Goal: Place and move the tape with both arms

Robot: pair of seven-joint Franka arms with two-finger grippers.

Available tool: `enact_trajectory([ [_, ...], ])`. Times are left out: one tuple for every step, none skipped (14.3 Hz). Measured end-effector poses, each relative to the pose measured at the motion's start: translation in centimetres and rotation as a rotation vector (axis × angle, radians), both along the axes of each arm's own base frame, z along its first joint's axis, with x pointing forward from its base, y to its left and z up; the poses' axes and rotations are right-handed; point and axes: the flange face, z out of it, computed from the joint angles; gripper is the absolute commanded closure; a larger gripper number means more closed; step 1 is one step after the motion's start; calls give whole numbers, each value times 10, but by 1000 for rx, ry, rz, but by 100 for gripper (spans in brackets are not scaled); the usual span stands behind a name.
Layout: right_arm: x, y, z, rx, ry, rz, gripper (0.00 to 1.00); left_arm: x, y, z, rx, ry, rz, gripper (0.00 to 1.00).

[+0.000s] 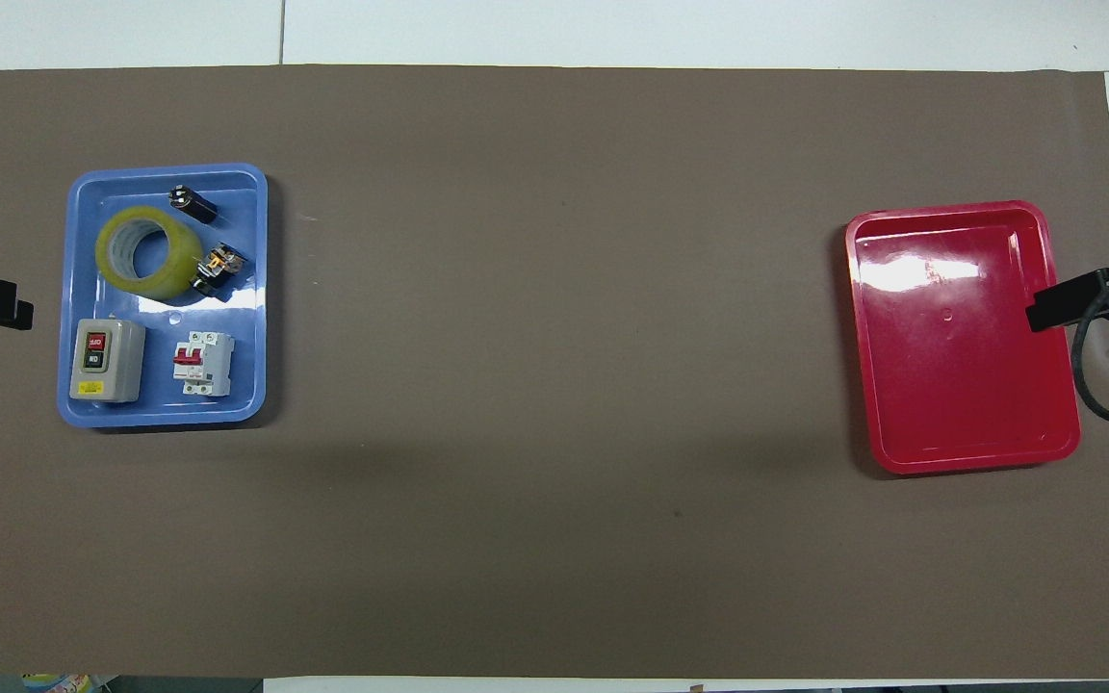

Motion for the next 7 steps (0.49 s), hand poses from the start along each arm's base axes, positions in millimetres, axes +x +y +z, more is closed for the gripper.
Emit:
enact_trajectory([
  [0, 0, 0, 0, 0, 0, 0, 1, 0, 1, 0, -7, 2, 0],
  [0, 0, 0, 0, 0, 0, 0, 1, 0, 1, 0, -13, 2, 0],
  [0, 0, 0, 0, 0, 0, 0, 2, 0, 1, 0, -17, 3, 0],
  [0, 0, 0, 0, 0, 0, 0, 3, 0, 1, 0, -22, 3, 0],
  [0, 0, 0, 0, 0, 0, 0, 6, 1, -1, 0, -30, 5, 0],
  [0, 0, 0, 0, 0, 0, 0, 11, 3, -5, 1, -36, 8, 0],
  [0, 0, 0, 0, 0, 0, 0, 17, 4, -11, 1, -43, 12, 0],
])
